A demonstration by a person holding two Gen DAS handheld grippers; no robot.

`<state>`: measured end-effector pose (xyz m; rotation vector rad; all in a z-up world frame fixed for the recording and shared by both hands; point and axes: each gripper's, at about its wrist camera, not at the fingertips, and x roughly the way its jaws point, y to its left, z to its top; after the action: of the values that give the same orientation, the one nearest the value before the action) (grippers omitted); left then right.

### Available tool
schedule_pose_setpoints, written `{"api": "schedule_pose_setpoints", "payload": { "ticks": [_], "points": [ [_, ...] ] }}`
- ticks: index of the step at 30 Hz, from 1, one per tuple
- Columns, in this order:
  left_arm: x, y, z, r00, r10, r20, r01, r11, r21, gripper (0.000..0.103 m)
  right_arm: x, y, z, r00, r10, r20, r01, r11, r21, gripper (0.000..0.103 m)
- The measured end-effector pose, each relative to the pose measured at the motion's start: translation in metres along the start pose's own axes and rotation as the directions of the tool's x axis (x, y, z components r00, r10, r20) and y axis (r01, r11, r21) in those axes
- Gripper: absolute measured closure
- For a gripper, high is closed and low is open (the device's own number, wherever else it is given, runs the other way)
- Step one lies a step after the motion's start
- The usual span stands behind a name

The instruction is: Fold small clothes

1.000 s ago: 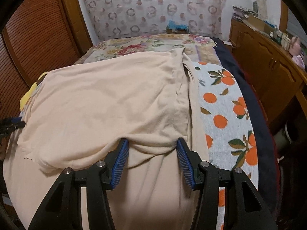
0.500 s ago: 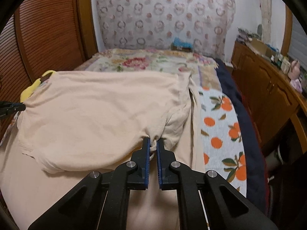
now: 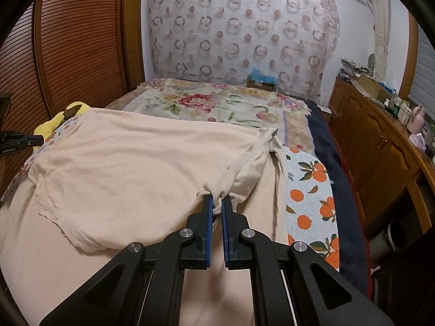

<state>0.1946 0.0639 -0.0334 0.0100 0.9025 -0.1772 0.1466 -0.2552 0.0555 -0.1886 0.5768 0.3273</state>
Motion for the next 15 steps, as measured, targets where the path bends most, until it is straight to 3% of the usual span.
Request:
{"api": "schedule_pose_setpoints", "payload": {
  "ticks": [4, 7, 13, 15],
  "points": [
    [0.01, -0.001, -0.002, 0.999, -0.003, -0.042, 0.003, 1.0, 0.009, 0.09, -0.001, 0.001, 0.001, 1.0, -0.001, -0.001, 0.001, 1.0, -0.002, 0.097],
    [0.005, -0.001, -0.007, 0.999, -0.036, -0.032, 0.036, 0.999, -0.011, 0.06, 0.001, 0.001, 0.0, 1.0, -0.002, -0.002, 0.002, 1.0, -0.006, 0.097],
    [-0.009, -0.013, -0.019, 0.999, -0.044, -0.004, 0.044, 0.999, 0.002, 0.059, 0.006, -0.001, -0.001, 1.0, -0.009, -0.013, 0.009, 1.0, -0.006, 0.097],
    [-0.006, -0.018, -0.024, 0.999, -0.045, -0.027, 0.046, 0.999, 0.015, 0.06, 0.005, -0.002, -0.003, 1.0, -0.007, -0.015, 0.007, 1.0, -0.001, 0.097]
  ]
}}
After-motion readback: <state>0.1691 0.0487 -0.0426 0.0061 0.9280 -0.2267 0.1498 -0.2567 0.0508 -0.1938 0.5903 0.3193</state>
